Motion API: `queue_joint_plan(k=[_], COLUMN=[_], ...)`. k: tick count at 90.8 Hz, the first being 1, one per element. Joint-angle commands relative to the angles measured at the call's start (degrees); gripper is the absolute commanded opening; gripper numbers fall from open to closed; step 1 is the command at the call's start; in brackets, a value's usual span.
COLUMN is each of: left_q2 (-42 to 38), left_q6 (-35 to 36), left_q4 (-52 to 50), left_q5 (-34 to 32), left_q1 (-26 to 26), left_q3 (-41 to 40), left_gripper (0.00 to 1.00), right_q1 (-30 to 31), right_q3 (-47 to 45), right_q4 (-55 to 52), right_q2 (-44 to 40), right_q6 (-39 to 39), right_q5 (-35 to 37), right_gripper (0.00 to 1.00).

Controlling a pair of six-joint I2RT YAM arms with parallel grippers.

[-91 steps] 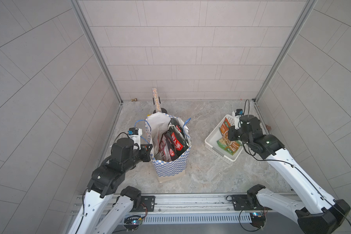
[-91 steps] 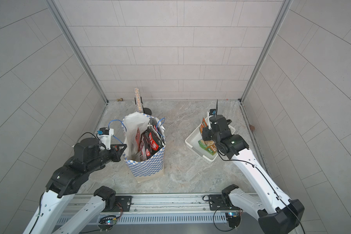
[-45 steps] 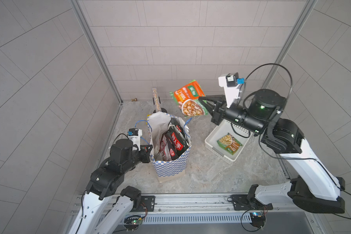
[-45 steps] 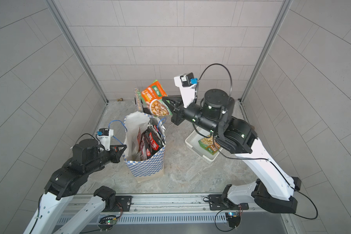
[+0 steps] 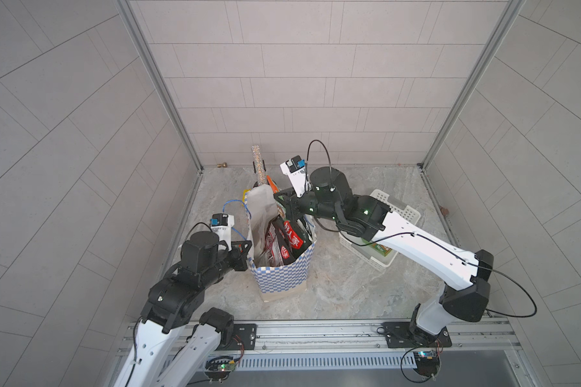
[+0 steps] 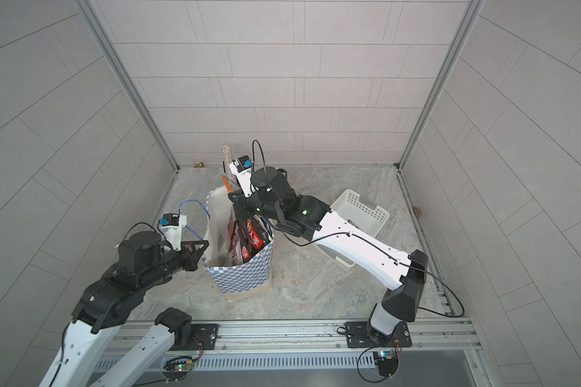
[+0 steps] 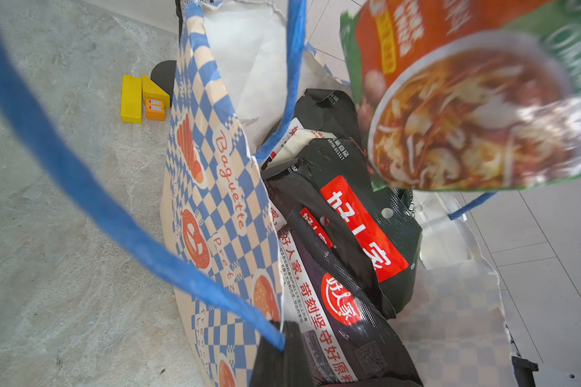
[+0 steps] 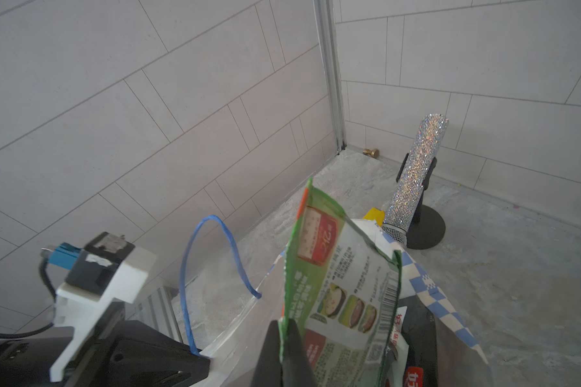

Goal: Place the condiment packets inside the bag
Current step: Place the condiment packet in the paper bag.

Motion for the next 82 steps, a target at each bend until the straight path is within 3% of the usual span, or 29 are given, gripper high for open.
queue_joint_plan(k=[1, 51, 82], left_q2=[-0.8, -0.2, 0.3], left_q6=[0.2, 0.5, 0.5], left_q4=[1.7, 1.9, 2.3], left_q5=[1.4, 1.2, 1.1], left_q1=[-0.3, -0.3, -0.3], left_q3=[0.5, 0.5, 0.4], left_gripper=[0.0, 0.0, 0.0], right_q1=[0.3, 0.1, -1.7], right_q3=[-0.5, -1.9, -2.9], right_q4=[1.0, 0.3, -0.5], right_q2=[1.4, 9.3, 2.8], right_q6=[1.0, 3.0, 3.1], right_q5=[0.5, 5.2, 4.4], right_gripper=[0.0, 0.0, 0.0])
